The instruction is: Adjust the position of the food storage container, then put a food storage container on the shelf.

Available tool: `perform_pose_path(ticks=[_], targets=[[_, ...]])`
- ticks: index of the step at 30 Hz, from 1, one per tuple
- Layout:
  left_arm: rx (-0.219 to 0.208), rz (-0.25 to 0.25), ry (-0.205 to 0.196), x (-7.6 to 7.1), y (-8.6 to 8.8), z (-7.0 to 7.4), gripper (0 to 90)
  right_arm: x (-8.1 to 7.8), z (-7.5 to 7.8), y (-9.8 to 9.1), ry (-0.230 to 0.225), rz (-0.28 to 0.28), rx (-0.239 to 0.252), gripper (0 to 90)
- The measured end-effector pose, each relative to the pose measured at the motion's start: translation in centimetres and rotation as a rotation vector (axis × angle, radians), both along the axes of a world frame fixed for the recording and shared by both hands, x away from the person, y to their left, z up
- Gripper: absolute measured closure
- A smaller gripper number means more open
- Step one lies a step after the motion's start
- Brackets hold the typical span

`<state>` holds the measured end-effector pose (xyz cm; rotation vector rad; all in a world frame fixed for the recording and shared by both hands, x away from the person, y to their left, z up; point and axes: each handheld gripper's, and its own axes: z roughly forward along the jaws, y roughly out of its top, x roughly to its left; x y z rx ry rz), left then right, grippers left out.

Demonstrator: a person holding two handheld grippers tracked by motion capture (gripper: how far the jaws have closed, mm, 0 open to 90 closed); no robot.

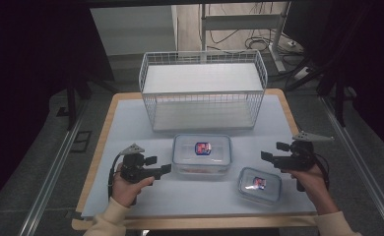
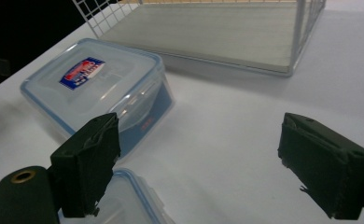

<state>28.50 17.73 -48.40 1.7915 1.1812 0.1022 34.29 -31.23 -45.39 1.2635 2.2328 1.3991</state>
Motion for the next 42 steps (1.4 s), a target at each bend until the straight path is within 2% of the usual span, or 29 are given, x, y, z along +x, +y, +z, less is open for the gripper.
perform_pose_path(ticks=[5, 10, 13, 19, 23, 26, 28, 29, 32, 36, 38, 42], targets=[[-0.002, 0.009, 0.005, 0.3, 0.0, 0.2, 18.8, -0.2, 0.3, 0.7, 0.015, 0.017, 0.019, 11.7], [-0.007, 0.007, 0.004, 0.5, -0.2, 0.4, 18.7, -0.4, 0.4, 1.5, 0.030, 0.029, 0.008, 11.8], [-0.009, 0.003, 0.004, 0.8, -0.2, 0.6, 18.6, -0.4, 0.6, 2.1, 0.057, 0.031, 0.022, 12.1], [-0.041, 0.002, 0.039, 2.4, -0.5, 0.7, 18.4, -0.3, 0.9, 3.7, 0.101, 0.050, 0.031, 12.1], [-0.043, 0.001, 0.055, 3.6, -0.8, 0.8, 18.2, 0.0, 0.9, 5.2, 0.135, 0.061, 0.043, 12.2], [-0.056, -0.005, 0.076, 4.6, -1.0, 0.8, 17.9, 0.5, 0.7, 6.2, 0.169, 0.063, 0.048, 12.6], [-0.059, 0.000, 0.087, 5.2, -1.1, 0.8, 17.7, 1.4, 0.2, 7.5, 0.214, 0.068, 0.033, 12.6], [-0.066, -0.002, 0.099, 5.5, -1.2, 0.7, 17.7, 1.4, 0.2, 7.5, 0.214, 0.068, 0.033, 12.6], [-0.082, -0.006, 0.132, 6.4, -1.3, 0.1, 17.4, 2.2, -0.4, 8.5, 0.252, 0.074, 0.024, 12.7], [-0.082, -0.014, 0.159, 7.2, -1.5, -0.6, 17.1, 3.5, -1.4, 9.3, 0.316, 0.066, 0.036, 12.8], [-0.103, -0.015, 0.181, 7.5, -1.5, -1.0, 16.8, 4.1, -1.8, 9.5, 0.338, 0.055, 0.037, 13.0], [-0.117, -0.020, 0.199, 7.9, -1.6, -1.4, 16.5, 5.2, -2.5, 10.3, 0.379, 0.057, 0.023, 13.0]])
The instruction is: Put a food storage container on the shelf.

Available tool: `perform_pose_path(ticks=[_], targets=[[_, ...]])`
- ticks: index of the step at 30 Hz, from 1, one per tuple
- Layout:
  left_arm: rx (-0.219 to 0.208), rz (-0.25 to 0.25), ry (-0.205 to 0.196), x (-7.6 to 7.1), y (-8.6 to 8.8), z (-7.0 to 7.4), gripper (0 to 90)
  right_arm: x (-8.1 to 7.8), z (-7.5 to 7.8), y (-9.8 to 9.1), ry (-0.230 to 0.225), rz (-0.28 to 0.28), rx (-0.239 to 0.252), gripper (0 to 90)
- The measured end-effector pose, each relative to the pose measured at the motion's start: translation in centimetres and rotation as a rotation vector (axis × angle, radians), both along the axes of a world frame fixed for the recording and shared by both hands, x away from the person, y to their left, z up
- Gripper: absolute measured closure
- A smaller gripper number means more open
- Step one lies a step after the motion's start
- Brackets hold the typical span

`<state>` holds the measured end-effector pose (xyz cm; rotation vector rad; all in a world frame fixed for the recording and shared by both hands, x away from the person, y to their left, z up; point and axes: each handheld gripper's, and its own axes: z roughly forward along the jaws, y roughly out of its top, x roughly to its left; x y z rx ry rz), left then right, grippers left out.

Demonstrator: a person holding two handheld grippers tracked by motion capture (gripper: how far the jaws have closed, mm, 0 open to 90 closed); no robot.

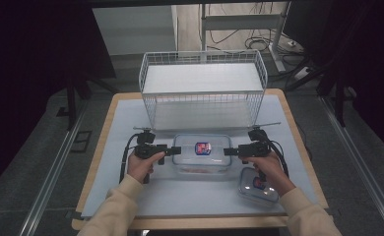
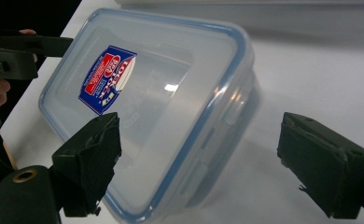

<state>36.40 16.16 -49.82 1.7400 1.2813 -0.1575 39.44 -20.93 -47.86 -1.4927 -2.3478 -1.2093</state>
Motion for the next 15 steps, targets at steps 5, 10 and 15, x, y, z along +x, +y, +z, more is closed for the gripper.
perform_pose_path(ticks=[5, 10, 15], targets=[[-0.029, -0.017, 0.029, 0.4, -0.2, -0.5, 17.0, 0.6, -0.7, 0.7, 0.033, 0.004, -0.006, 13.3], [-0.056, -0.042, 0.063, 0.8, -0.6, -1.2, 19.9, 1.1, -1.1, 1.4, 0.082, 0.021, 0.007, 14.5], [-0.071, -0.052, 0.079, 0.9, -0.8, -1.7, 25.4, 1.3, -1.4, 1.3, 0.122, 0.027, 0.042, 18.5]])
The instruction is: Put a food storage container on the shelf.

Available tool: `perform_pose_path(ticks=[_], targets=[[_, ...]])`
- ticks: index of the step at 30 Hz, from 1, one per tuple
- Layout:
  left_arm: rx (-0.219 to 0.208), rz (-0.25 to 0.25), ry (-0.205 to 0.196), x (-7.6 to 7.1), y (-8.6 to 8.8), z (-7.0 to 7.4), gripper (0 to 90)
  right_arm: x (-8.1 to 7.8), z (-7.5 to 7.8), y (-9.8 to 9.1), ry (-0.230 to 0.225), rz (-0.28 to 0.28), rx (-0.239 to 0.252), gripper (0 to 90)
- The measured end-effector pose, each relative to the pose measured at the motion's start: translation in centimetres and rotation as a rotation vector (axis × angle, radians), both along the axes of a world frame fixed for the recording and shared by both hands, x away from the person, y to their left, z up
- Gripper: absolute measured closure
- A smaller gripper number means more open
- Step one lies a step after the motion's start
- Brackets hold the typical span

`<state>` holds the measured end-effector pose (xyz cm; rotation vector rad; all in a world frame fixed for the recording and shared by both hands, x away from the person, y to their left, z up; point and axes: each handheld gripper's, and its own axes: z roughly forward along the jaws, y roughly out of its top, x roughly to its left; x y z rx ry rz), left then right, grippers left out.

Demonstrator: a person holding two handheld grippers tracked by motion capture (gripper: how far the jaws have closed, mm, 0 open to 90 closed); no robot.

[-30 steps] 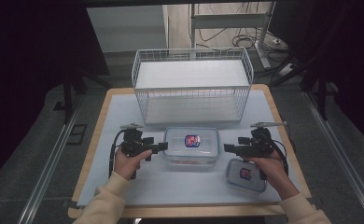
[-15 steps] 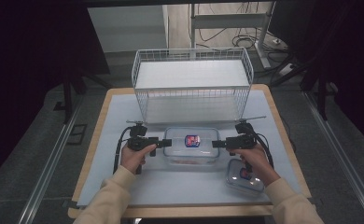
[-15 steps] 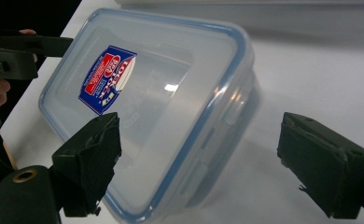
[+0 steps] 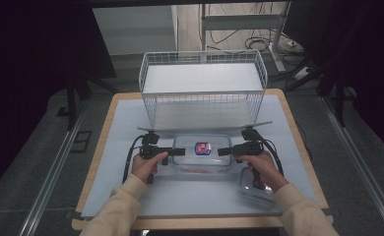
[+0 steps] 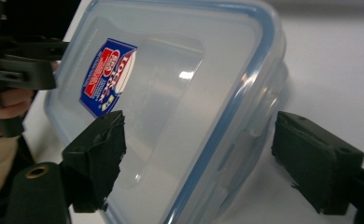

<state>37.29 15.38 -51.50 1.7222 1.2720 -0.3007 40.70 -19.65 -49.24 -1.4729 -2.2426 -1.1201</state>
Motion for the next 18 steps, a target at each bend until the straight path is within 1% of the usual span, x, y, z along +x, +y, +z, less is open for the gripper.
perform_pose_path(ticks=[1, 2, 3, 4, 8, 11, 12, 14, 15, 16, 18], targets=[[0.000, -0.001, 0.006, 0.0, 0.0, -0.2, 25.4, 0.0, -0.1, 0.0, 0.012, 0.004, 0.008, 19.8], [-0.006, -0.006, 0.011, 0.0, 0.0, -0.3, 27.0, 0.0, -0.1, 0.0, 0.033, 0.007, 0.020, 20.7], [-0.025, -0.005, 0.021, 0.1, 0.0, -0.5, 27.6, 0.0, -0.1, 0.0, 0.037, 0.005, 0.020, 21.0], [-0.024, -0.003, 0.020, 0.0, 0.0, -0.5, 28.2, 0.1, 0.0, -0.1, 0.053, -0.004, 0.022, 23.8], [-0.031, 0.015, 0.025, -0.1, 0.2, -0.3, 31.1, 0.1, 0.2, -0.6, 0.074, -0.026, 0.038, 31.4], [-0.036, 0.022, 0.016, -0.5, 0.4, -0.1, 34.6, -0.2, 0.4, -0.8, 0.070, -0.039, 0.053, 35.3], [-0.036, 0.020, 0.007, -0.6, 0.5, -0.1, 35.7, -0.3, 0.4, -0.9, 0.070, -0.045, 0.059, 36.6], [-0.030, 0.026, -0.008, -1.0, 0.5, 0.1, 37.2, -0.6, 0.5, -1.1, 0.060, -0.056, 0.074, 39.2], [-0.030, 0.026, -0.008, -1.0, 0.5, 0.1, 37.9, -0.7, 0.6, -1.2, 0.061, -0.061, 0.082, 40.4], [-0.030, 0.029, -0.014, -1.2, 0.5, 0.2, 38.9, -0.7, 0.6, -1.2, 0.061, -0.061, 0.082, 40.4], [-0.035, 0.037, -0.026, -1.6, 0.5, 0.3, 40.6, -1.1, 0.7, -1.5, 0.049, -0.063, 0.103, 43.4]])
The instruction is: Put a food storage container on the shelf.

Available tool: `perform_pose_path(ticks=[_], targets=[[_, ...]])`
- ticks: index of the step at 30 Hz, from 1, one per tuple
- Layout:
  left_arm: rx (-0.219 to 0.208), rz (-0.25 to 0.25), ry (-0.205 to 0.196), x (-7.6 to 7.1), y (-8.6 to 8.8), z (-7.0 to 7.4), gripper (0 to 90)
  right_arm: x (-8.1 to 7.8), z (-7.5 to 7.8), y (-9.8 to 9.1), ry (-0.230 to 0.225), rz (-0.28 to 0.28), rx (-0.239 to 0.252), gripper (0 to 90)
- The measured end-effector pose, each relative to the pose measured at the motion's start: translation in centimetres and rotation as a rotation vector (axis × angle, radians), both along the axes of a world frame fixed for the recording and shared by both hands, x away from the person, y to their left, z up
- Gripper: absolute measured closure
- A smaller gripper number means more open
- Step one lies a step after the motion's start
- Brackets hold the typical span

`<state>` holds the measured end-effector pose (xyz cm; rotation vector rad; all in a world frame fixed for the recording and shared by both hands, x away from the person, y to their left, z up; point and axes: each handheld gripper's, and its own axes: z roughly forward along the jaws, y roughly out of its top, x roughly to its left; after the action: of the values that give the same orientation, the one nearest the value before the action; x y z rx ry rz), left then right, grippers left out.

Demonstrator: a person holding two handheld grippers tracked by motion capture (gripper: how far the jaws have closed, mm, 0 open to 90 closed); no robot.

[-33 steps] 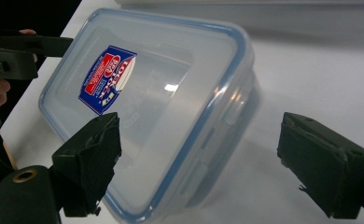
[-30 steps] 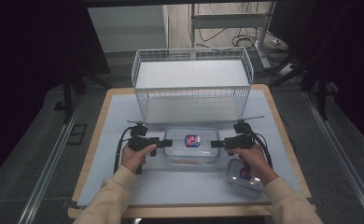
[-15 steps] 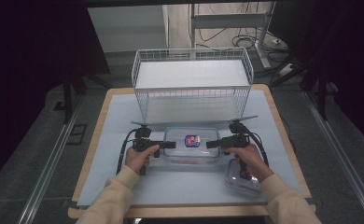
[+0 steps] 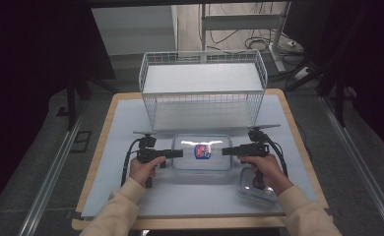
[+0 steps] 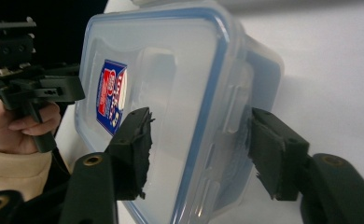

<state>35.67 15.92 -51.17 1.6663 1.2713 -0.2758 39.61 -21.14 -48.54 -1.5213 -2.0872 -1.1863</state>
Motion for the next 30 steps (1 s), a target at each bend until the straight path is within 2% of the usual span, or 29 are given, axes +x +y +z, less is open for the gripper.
perform_pose_path(ticks=[6, 11, 13, 17, 23, 24, 30], targets=[[-0.002, 0.015, -0.029, -0.8, 0.2, 0.3, 43.4, -0.5, 0.1, 0.0, -0.019, -0.018, 0.025, 45.0], [0.020, 0.033, -0.079, -1.2, 0.2, 0.7, 44.9, -0.8, 0.6, 0.1, -0.055, -0.009, 0.017, 46.1], [0.020, 0.032, -0.085, -1.3, 0.2, 0.7, 45.0, -0.8, 0.6, 0.1, -0.076, -0.004, 0.015, 46.1], [0.014, 0.034, -0.105, -1.4, 0.2, 1.0, 45.4, -0.9, 0.8, 0.1, -0.089, -0.003, 0.019, 46.1], [0.016, 0.032, -0.136, -1.6, 0.2, 2.1, 46.0, -1.0, 1.7, 0.0, -0.123, 0.003, 0.022, 46.1], [0.018, 0.030, -0.145, -1.6, 0.2, 2.4, 46.0, -1.1, 2.2, 0.0, -0.142, 0.007, 0.023, 46.1], [0.021, 0.025, -0.174, -1.6, 0.1, 3.6, 46.4, -1.2, 3.4, -0.1, -0.180, 0.013, 0.023, 46.1]])
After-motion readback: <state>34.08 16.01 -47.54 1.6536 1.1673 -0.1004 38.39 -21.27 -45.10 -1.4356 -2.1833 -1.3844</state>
